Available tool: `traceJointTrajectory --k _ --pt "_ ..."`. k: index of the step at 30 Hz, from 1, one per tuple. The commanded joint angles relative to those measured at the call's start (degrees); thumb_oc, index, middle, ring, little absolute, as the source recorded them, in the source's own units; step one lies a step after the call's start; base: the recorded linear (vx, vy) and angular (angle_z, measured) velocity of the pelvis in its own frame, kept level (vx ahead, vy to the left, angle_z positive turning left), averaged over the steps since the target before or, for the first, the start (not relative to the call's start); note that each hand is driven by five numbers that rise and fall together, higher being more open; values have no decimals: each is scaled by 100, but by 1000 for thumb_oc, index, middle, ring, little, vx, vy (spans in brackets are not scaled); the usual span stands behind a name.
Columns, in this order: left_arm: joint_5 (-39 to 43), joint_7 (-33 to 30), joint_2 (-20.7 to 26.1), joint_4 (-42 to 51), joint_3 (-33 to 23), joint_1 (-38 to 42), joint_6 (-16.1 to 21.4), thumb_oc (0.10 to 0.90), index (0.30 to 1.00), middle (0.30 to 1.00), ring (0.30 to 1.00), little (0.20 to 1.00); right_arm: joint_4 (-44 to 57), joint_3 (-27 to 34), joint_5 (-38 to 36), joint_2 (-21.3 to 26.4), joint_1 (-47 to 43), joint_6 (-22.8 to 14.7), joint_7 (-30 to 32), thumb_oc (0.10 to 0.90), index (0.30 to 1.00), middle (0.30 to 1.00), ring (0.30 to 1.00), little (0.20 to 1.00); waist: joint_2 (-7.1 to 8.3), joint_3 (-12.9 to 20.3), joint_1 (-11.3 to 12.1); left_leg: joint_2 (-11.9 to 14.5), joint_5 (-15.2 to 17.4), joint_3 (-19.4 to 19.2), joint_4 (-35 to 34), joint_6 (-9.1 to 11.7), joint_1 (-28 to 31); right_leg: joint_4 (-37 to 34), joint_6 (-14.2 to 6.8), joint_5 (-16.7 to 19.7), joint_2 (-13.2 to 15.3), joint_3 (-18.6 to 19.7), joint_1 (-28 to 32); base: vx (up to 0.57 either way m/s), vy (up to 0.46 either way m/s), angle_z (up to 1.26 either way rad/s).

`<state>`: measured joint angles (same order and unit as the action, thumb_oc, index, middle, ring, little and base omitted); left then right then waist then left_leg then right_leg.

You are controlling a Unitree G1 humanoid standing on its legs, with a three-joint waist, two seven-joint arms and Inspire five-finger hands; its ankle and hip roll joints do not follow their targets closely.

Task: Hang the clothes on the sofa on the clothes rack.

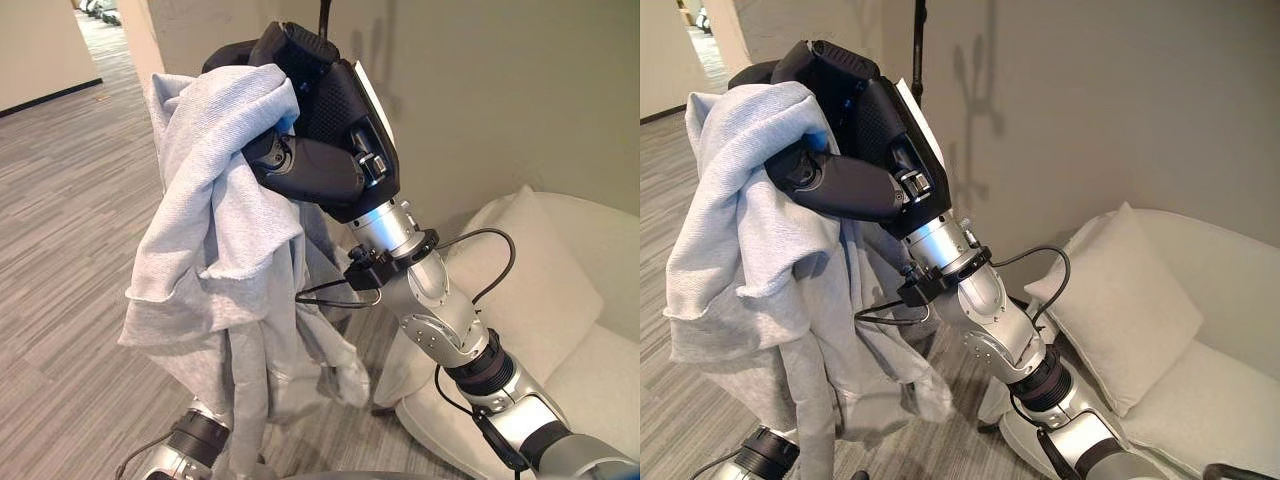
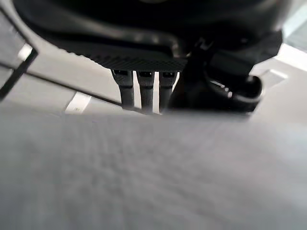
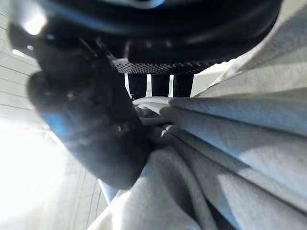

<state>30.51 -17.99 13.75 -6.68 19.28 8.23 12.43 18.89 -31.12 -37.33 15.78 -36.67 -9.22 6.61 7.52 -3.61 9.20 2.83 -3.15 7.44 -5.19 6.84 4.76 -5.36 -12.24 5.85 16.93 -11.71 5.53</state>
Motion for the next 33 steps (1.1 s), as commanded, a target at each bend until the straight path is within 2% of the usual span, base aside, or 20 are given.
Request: traceJointTrajectory --k 1,6,7,10,11,13,15,19,24,28,29,30,32,33 --pt "191 75 91 450 -397 617 792 400 300 300 300 300 184 378 -186 -249 -662 -691 60 400 300 300 300 300 83 442 189 -255 805 138 19 -416 161 125 -96 240 464 164 92 -20 34 0" --pt "146 64 254 832 -1074 -66 833 400 300 300 300 300 202 768 4 40 -213 -683 -3 400 300 300 300 300 182 431 323 -327 766 172 19 -459 124 158 -129 309 532 164 39 -7 17 0" --pt "145 63 255 838 -1074 -74 829 400 300 300 300 300 205 767 4 39 -207 -682 -3 400 300 300 300 300 184 436 322 -329 766 172 19 -460 123 158 -130 309 533 164 39 10 40 1" --pt "-10 44 413 1036 -1724 -686 850 400 300 300 300 300 202 1187 223 315 165 -681 -38 400 300 300 300 300 239 431 458 -376 775 206 19 -494 107 186 -155 345 566 129 33 9 60 4" --pt "-67 18 497 1128 -2205 -1034 898 400 300 300 300 300 181 1450 308 538 397 -662 -120 400 300 300 300 300 279 419 560 -424 775 228 19 -521 95 214 -176 399 597 97 34 7 89 6" --pt "-101 43 546 1257 -2483 -1200 921 400 300 300 300 300 187 1603 397 679 517 -638 -217 400 300 300 300 300 304 419 624 -460 771 249 19 -544 84 228 -197 426 620 73 32 0 78 9" --pt "-155 63 572 1319 -2568 -1247 924 400 300 300 300 300 201 1659 485 738 552 -633 -270 400 300 300 300 300 317 415 654 -477 766 257 19 -552 70 229 -206 441 636 60 33 -1 57 13" --pt "-820 36 856 1572 -3130 -1419 1030 400 300 300 300 300 190 2131 1259 1065 947 -603 -392 400 300 300 300 300 366 433 810 -608 827 330 19 -618 38 285 -270 547 777 -55 71 3 99 7" --pt "-1012 -38 967 1723 -3435 -1436 1043 400 300 300 300 300 212 2396 1811 1152 1336 -565 -427 400 300 300 300 300 374 444 869 -749 835 429 19 -680 33 461 -276 637 897 -109 66 15 126 17" --pt "-855 61 1069 1649 -3572 -1455 1051 400 300 300 300 300 169 2544 1978 1101 1587 -539 -390 400 300 300 300 300 246 355 846 -835 813 463 19 -762 92 994 -228 699 1045 -98 -105 -22 135 13" --pt "-519 287 1032 1636 -3475 -1506 1050 800 900 900 900 900 130 2555 2099 1084 1525 -499 -347 400 300 300 300 300 149 283 833 -865 801 448 19 -810 156 1233 -180 752 1102 -139 -195 -35 161 6" --pt "-497 310 1030 1636 -3483 -1511 1051 800 900 900 900 900 129 2551 2104 1088 1522 -497 -344 400 300 300 300 300 142 273 836 -866 801 445 19 -812 166 1252 -180 744 1105 -130 -199 -37 167 5" --pt "60 745 963 1511 -3246 -1587 897 800 900 900 900 900 32 2491 2263 1101 1413 -400 -266 400 300 300 300 300 33 180 872 -886 801 381 19 -861 249 1459 -138 788 1184 -331 -261 -29 130 -2" --pt "501 1217 914 1502 -2979 -1856 651 800 900 900 900 900 -108 2438 2375 1040 1179 -301 -169 400 300 300 300 300 -55 119 980 -914 831 251 19 -896 306 1564 -162 908 1309 -714 -294 -23 147 -7"
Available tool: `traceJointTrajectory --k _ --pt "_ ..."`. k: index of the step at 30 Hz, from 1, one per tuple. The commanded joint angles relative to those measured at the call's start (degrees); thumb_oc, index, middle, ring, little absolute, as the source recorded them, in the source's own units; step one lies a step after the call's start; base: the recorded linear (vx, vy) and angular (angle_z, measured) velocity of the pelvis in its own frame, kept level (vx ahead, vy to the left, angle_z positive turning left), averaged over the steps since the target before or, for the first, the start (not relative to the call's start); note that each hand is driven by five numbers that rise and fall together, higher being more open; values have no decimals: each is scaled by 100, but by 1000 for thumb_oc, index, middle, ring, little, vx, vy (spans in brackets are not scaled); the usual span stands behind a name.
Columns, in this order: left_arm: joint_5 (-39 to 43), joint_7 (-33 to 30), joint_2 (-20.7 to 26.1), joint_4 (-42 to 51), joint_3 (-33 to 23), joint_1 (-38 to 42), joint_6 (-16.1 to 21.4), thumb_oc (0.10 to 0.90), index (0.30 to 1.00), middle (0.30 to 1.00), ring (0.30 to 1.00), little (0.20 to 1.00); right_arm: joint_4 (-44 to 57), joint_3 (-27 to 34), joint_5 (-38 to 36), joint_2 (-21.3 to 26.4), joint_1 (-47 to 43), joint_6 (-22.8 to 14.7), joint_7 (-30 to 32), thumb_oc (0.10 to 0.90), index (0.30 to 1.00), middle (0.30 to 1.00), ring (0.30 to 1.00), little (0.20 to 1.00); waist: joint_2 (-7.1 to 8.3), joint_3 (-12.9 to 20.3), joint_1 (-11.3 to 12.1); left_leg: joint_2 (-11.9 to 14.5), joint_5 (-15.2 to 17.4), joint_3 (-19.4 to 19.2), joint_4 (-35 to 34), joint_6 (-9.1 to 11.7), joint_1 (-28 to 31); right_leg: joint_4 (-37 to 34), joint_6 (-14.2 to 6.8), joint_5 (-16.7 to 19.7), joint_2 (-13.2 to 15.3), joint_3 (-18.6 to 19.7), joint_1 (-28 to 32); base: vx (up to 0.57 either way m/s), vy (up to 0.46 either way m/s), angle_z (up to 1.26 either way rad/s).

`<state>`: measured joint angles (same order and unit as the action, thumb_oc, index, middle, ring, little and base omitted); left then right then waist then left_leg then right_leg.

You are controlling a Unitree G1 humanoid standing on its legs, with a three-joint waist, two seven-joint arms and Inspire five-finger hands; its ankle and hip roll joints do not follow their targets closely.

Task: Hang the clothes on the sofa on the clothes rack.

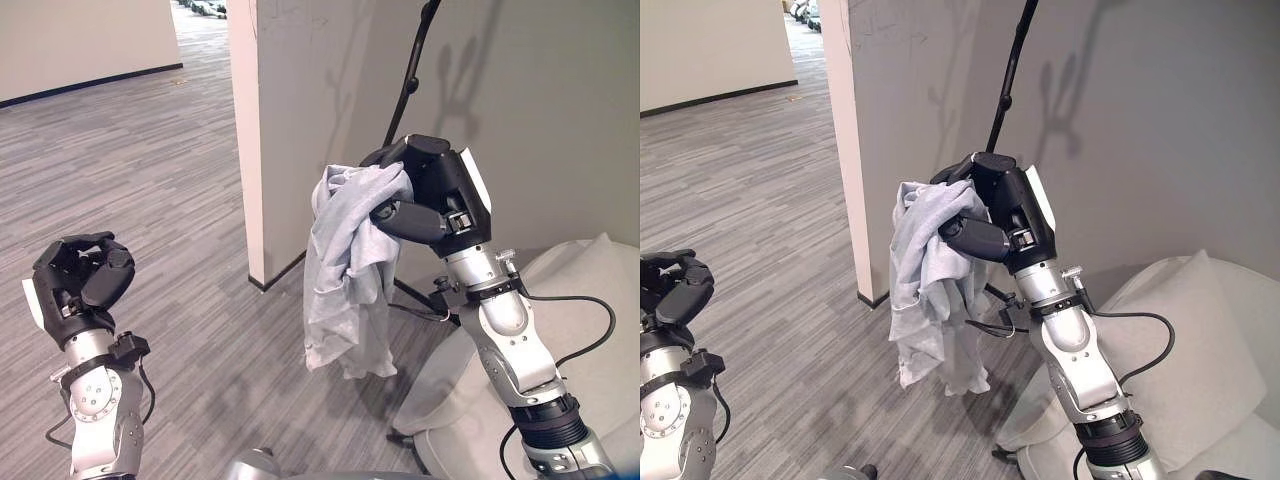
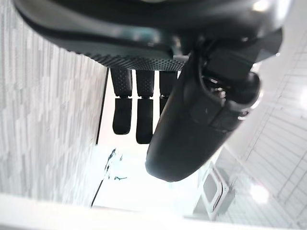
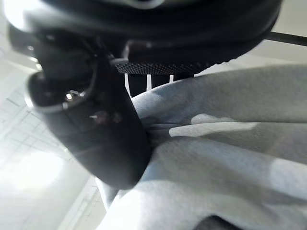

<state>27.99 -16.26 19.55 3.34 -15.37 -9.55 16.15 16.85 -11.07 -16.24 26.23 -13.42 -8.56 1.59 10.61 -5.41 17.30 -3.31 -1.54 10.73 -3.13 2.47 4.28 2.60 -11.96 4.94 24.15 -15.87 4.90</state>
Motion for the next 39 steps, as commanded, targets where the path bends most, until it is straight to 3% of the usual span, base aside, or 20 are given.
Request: traceJointTrajectory --k 1,3,10,16,22,27,34,38,39 --pt "833 1234 325 550 556 -276 199 800 900 900 900 900 9 429 318 -33 -1265 -307 365 400 300 300 300 300 -400 283 198 -311 686 -131 -187 -481 381 786 -185 1018 611 -464 -211 -10 142 -27" --pt "1006 1593 332 561 658 -713 15 800 900 900 900 900 -239 376 470 -98 -1504 -242 513 400 300 300 300 300 -439 289 284 -330 709 -252 -187 -499 410 699 -215 1021 633 -750 -163 0 73 -40" --pt "1526 2374 459 636 1052 -1784 -468 800 900 900 900 900 -519 181 890 -375 -2032 -74 785 400 300 300 300 300 -501 352 429 -426 715 -427 -184 -583 391 495 -302 1337 654 -670 -110 -1 41 -16" --pt "1508 2416 535 537 1411 -1822 -568 800 900 900 900 900 -461 -95 732 -675 -2335 -134 812 400 300 300 300 300 -444 352 460 -465 717 -420 -187 -597 364 547 -302 1243 667 -667 -122 -2 8 -1" --pt "682 1716 247 72 2135 -652 -187 800 900 900 900 900 162 -676 -272 -999 -2331 -372 407 400 300 300 300 300 -227 366 328 -453 682 -404 -187 -551 325 610 -285 1096 590 -457 -246 -5 -27 3" --pt "34 1439 396 127 2674 86 -20 800 900 900 900 900 277 -1160 -744 -1139 -2470 -411 181 400 300 300 300 300 -154 419 197 -438 672 -412 -187 -528 329 565 -289 1096 546 -284 -307 -12 -43 -2" --pt "-1220 713 305 -641 3638 1466 130 800 900 900 900 900 368 -1734 -1522 -1430 -2631 -524 67 400 300 300 300 300 -127 471 -103 -415 663 -468 -187 -495 349 553 -268 1029 478 -88 -353 -8 -36 -8" --pt "-1669 349 193 -979 3838 1941 95 800 900 900 900 900 356 -1875 -1614 -1541 -2655 -563 125 400 300 300 300 300 -176 461 -234 -405 659 -482 -187 -487 381 586 -253 1036 460 -11 -377 -6 -23 -7" --pt "-1720 105 73 -1212 3785 2131 48 400 300 300 300 300 362 -1942 -1623 -1567 -2614 -575 148 400 300 300 300 300 -202 451 -303 -394 656 -497 -187 -478 393 601 -246 1049 456 26 -388 -16 -29 -13"
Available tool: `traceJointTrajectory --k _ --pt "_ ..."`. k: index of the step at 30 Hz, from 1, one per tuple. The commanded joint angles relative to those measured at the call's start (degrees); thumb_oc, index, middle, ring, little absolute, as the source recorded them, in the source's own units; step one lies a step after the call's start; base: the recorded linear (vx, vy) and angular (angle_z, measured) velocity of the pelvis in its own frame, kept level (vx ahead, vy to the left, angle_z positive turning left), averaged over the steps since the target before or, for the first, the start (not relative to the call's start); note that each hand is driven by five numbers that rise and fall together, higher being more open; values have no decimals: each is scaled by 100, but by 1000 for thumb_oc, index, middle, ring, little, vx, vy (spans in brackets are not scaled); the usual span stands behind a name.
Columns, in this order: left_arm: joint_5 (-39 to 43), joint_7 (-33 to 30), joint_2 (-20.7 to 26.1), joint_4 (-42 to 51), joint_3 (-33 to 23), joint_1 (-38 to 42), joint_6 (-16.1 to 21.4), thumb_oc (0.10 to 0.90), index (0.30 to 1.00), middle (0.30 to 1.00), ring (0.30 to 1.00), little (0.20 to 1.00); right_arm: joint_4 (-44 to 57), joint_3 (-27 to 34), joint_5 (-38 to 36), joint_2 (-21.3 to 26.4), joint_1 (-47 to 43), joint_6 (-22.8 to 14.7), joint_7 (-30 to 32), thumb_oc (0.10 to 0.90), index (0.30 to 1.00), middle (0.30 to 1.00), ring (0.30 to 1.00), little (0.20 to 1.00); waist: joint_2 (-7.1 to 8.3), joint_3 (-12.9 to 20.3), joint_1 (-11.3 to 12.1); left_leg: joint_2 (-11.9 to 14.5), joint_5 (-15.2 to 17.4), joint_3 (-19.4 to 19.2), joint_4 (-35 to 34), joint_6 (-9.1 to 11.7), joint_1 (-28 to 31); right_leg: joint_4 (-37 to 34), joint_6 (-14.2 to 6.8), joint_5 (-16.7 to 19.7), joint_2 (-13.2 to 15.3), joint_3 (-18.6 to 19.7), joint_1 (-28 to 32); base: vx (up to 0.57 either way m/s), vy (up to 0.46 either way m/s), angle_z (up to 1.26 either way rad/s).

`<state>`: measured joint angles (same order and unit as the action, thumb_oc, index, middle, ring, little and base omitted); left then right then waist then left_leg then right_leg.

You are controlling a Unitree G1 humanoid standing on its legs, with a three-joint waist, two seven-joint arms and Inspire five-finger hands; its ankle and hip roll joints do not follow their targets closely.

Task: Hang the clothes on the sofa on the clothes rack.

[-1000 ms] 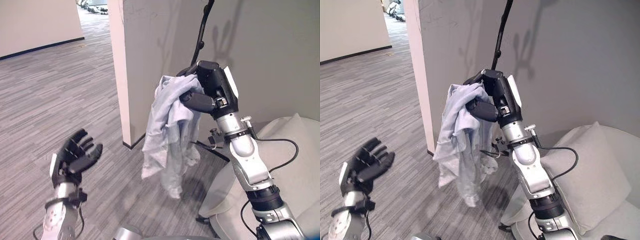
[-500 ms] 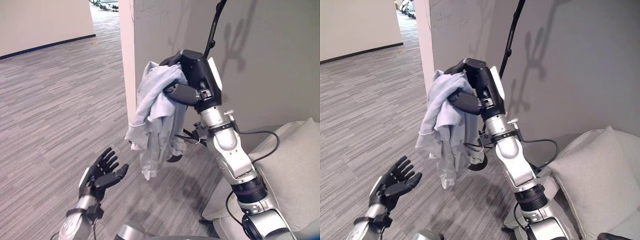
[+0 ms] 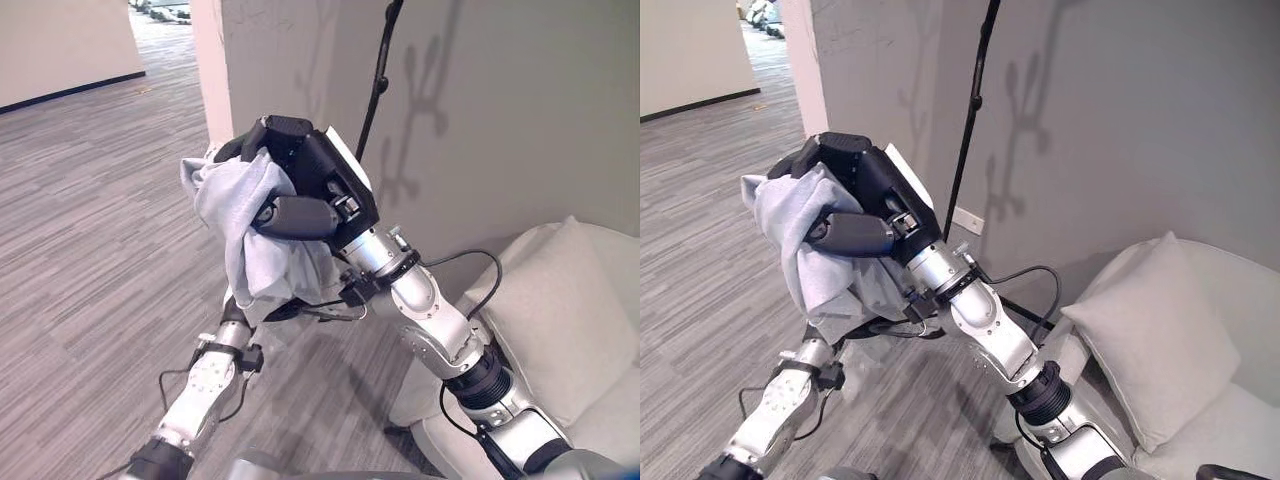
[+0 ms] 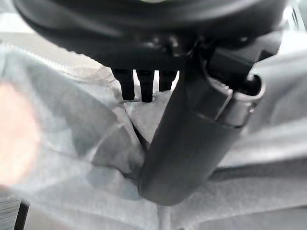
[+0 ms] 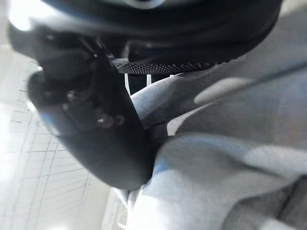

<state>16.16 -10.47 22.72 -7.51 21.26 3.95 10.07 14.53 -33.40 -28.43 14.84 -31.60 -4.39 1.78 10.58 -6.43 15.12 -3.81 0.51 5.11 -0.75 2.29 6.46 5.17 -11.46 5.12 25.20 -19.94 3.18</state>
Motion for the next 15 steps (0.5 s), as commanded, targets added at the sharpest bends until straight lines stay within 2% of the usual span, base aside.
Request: traceJointTrajectory --k 1,5,9,10,11,12,13,14,15 --pt "-539 -479 -251 -134 122 787 658 400 300 300 300 300 596 288 -403 -426 -796 -991 130 400 300 300 300 300 -204 550 -86 -343 452 65 -425 -460 176 346 -296 1031 350 433 -216 -15 -28 -11" --pt "-740 -667 -232 -164 -71 783 611 400 300 300 300 300 630 322 -395 -323 -656 -1003 125 400 300 300 300 300 -256 524 -153 -327 459 58 -425 -453 201 357 -295 1043 327 428 -207 -1 -6 -4" --pt "-991 -1049 -115 76 -637 453 659 400 300 300 300 300 715 569 -377 -16 -257 -1073 109 400 300 300 300 300 -267 505 -164 -319 478 63 -425 -456 233 348 -304 1052 303 431 -180 0 0 0" --pt "-992 -1049 -115 78 -637 451 658 400 300 300 300 300 715 569 -377 -16 -256 -1073 109 400 300 300 300 300 -268 506 -165 -318 478 63 -425 -456 233 348 -304 1052 302 431 -179 0 0 0" --pt "-1222 -1380 -6 191 -1185 294 670 400 300 300 300 300 760 821 -311 239 27 -1117 97 400 300 300 300 300 -259 508 -170 -322 493 56 -425 -459 249 346 -317 1073 302 428 -169 0 0 0" --pt "-1231 -1384 -9 211 -1189 274 659 400 300 300 300 300 770 817 -311 239 39 -1114 96 400 300 300 300 300 -261 513 -175 -322 494 57 -425 -459 252 345 -318 1072 301 426 -164 34 13 1" --pt "-1456 -1625 113 283 -1553 198 675 400 300 300 300 300 783 1045 -270 412 213 -1166 81 400 300 300 300 300 -254 517 -177 -329 506 62 -425 -462 258 341 -326 1071 302 422 -158 0 0 0" --pt "-1464 -1629 112 296 -1556 185 667 400 300 300 300 300 788 1045 -271 410 220 -1165 79 400 300 300 300 300 -253 520 -180 -329 506 63 -425 -462 260 342 -327 1069 302 421 -156 0 0 0" --pt "-1575 -1830 213 341 -1950 133 682 400 300 300 300 300 804 1221 -242 540 367 -1210 43 400 300 300 300 300 -247 525 -168 -339 517 67 -425 -465 264 330 -334 1086 306 421 -151 0 0 0"
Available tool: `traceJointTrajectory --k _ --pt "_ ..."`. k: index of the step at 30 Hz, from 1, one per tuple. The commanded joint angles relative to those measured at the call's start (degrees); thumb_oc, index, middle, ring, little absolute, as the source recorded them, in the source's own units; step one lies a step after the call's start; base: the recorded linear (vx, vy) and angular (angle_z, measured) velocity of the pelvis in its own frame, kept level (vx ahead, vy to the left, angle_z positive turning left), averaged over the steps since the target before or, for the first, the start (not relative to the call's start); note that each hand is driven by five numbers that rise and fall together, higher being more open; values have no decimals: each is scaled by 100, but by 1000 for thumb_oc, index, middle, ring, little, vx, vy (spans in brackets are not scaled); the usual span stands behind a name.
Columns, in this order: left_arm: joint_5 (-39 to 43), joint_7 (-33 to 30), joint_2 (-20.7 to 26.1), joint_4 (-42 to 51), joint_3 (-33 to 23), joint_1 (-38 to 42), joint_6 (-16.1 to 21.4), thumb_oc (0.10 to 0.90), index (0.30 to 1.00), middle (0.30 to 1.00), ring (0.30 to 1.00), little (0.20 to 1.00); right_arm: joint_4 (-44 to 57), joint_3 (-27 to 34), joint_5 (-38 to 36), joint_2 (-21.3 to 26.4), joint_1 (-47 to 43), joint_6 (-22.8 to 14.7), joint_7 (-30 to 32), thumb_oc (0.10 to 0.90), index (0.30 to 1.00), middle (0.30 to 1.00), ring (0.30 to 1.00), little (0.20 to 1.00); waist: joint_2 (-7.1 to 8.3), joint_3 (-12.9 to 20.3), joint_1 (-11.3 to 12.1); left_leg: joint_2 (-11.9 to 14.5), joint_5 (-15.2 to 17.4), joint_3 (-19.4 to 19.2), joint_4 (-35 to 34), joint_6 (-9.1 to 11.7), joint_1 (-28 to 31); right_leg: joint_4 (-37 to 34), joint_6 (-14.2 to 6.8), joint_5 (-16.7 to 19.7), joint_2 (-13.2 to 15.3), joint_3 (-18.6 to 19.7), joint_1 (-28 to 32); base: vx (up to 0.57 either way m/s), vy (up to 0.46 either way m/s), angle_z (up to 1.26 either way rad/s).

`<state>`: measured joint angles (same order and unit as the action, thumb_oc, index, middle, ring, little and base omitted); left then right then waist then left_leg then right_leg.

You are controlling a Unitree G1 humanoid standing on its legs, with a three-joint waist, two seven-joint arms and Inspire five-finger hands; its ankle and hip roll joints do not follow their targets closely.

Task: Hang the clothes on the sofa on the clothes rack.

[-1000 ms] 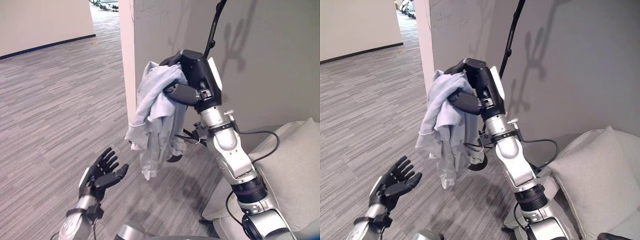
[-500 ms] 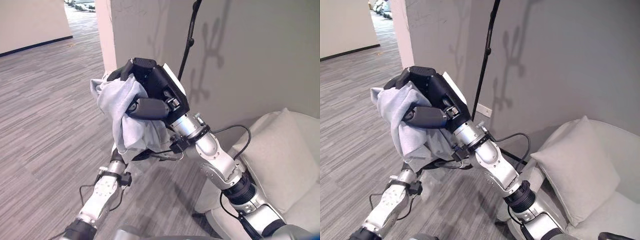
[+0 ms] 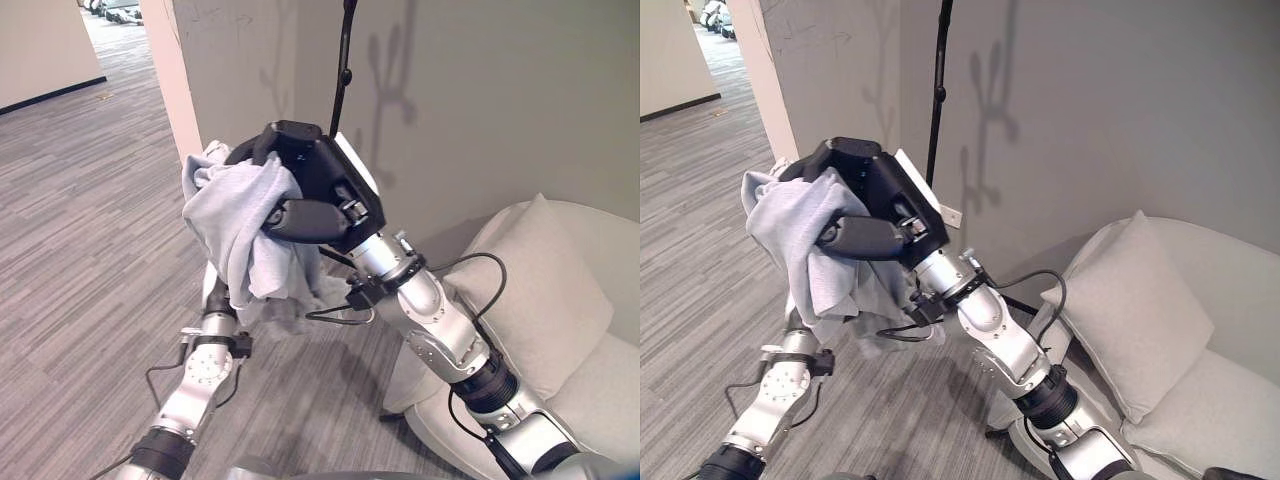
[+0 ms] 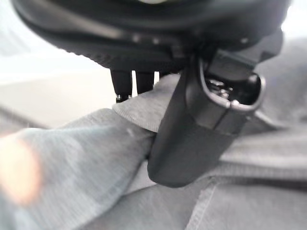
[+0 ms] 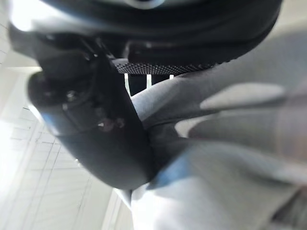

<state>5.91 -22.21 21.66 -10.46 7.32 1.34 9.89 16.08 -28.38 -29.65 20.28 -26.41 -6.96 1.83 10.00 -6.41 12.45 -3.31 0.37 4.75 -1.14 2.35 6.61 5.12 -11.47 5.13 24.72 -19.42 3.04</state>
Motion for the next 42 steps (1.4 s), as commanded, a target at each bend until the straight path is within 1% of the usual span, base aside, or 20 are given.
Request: traceJointTrajectory --k 1,5,10,14,16,18,19,21,22,25,27,28,31,32,33,34,35,39,41,42 --pt "-631 -773 382 700 -816 303 686 400 300 300 300 300 663 863 -103 75 -13 -979 28 400 300 300 300 300 -187 532 90 -390 539 100 -386 -472 258 339 -337 1088 360 364 -132 39 22 2" --pt "-1104 -1325 894 1070 -2258 73 736 400 300 300 300 300 667 1768 352 556 693 -1079 -43 400 300 300 300 300 -208 589 88 -423 577 103 -386 -478 263 319 -353 1158 375 350 -113 62 38 0" --pt "-1421 -1477 1279 1550 -3066 -180 846 400 300 300 300 300 582 2539 1093 845 1331 -1115 120 400 300 300 300 300 -241 619 71 -430 574 118 -386 -480 218 285 -353 1289 376 351 -97 31 26 1" --pt "-1541 -1423 1367 1944 -3369 -305 926 400 300 300 300 300 587 3141 1852 938 1908 -1059 349 400 300 300 300 300 -303 588 23 -412 556 196 -375 -559 153 562 -333 1109 343 469 -155 37 80 6" --pt "-1501 -1284 1386 2061 -3298 -340 1011 400 300 300 300 300 550 3491 2527 989 2269 -928 528 400 300 300 300 300 -373 599 -139 -339 494 373 -373 -620 57 1002 -57 390 -310 1116 -489 71 98 53" --pt "-1477 -1108 1380 2186 -3210 -417 1065 400 300 300 300 300 535 3632 2850 979 2444 -854 647 400 300 300 300 300 -431 606 -211 -256 496 386 -374 -644 48 1256 59 -18 -738 1226 -713 114 32 35" --pt "-1475 -1105 1378 2188 -3209 -419 1065 400 300 300 300 300 541 3633 2853 979 2451 -851 649 400 300 300 300 300 -432 614 -204 -251 502 380 -373 -639 43 1277 65 -30 -743 1233 -731 122 11 1" --pt "-1455 -1030 1327 2186 -2984 -381 1077 400 300 300 300 300 480 3711 3318 915 2453 -769 951 400 300 300 300 300 -555 496 -374 -137 536 430 -386 -663 102 1524 184 -415 -1306 1180 -1266 105 12 -12" --pt "-1458 -1033 1326 2181 -2981 -375 1079 400 300 300 300 300 475 3709 3324 917 2448 -770 957 400 300 300 300 300 -557 500 -372 -133 542 429 -385 -659 95 1540 188 -425 -1309 1181 -1280 91 6 -15" --pt "-1600 -1091 1263 2149 -2750 -267 1033 400 300 300 300 300 296 3794 3589 871 2378 -770 1342 400 300 300 300 300 -570 317 -641 -151 688 581 -386 -651 292 1264 286 -322 -1799 1257 -1788 189 -4 4" --pt "-1683 -1152 1256 2153 -2686 -182 1024 400 300 300 300 300 236 3860 3755 842 2356 -722 1557 400 300 300 300 300 -569 240 -857 -158 846 747 -386 -611 525 787 252 -99 -2009 1460 -2142 383 -26 11" --pt "-1817 -1269 1295 2107 -2613 -24 1023 400 300 300 300 300 59 3841 3982 846 2283 -677 1869 400 300 300 300 300 -612 206 -1035 -92 1013 949 -386 -557 738 226 192 260 -2183 1662 -2361 347 -24 12" --pt "-1976 -1382 1338 2074 -2511 161 983 400 300 300 300 300 -23 3720 4255 887 2133 -587 2075 400 300 300 300 300 -660 211 -1154 32 1174 1075 -386 -495 926 -103 142 531 -2189 1594 -2394 431 -52 87" --pt "-2220 -1345 1344 2093 -2468 208 914 400 300 300 300 300 29 3794 4382 856 2180 -573 2137 400 300 300 300 300 -658 366 -1207 145 1263 1132 -386 -486 1011 -197 247 504 -2224 1624 -2175 331 -91 56" --pt "-2248 -1395 1315 2077 -2453 204 911 400 300 300 300 300 48 3832 4437 840 2218 -591 2184 400 300 300 300 300 -692 456 -1256 255 1236 1176 -386 -485 1047 -187 321 503 -2317 1607 -2132 697 -164 35" --pt "-2277 -1464 1235 1922 -2302 282 872 400 300 300 300 300 47 3780 4619 960 2189 -568 2314 400 300 300 300 300 -908 704 -1305 615 712 1155 -232 -268 1013 -301 432 433 -2551 1485 -1876 606 -120 6" --pt "-2297 -1489 1241 1887 -2277 314 859 400 300 300 300 300 60 3767 4703 1032 2141 -560 2348 400 300 300 300 300 -956 758 -1299 689 542 1206 -98 -211 976 -399 457 445 -2611 1463 -1766 510 -91 29" --pt "-2525 -1538 1420 1851 -2270 451 765 400 300 300 300 300 118 3611 4731 1209 1806 -595 2396 400 300 300 300 300 -975 861 -1300 818 189 1232 547 68 775 -713 526 389 -2678 1304 -1374 270 -63 26" --pt "-2752 -1511 1548 1884 -2305 588 661 400 300 300 300 300 133 3517 4768 1328 1501 -648 2436 400 300 300 300 300 -929 795 -1245 849 -342 977 1661 389 383 -883 702 211 -2677 1221 -911 297 -58 57" --pt "-2757 -1509 1552 1887 -2311 592 656 400 300 300 300 300 124 3512 4770 1323 1485 -649 2440 400 300 300 300 300 -944 786 -1252 860 -284 978 1742 384 366 -914 696 180 -2698 1228 -876 222 -39 37"
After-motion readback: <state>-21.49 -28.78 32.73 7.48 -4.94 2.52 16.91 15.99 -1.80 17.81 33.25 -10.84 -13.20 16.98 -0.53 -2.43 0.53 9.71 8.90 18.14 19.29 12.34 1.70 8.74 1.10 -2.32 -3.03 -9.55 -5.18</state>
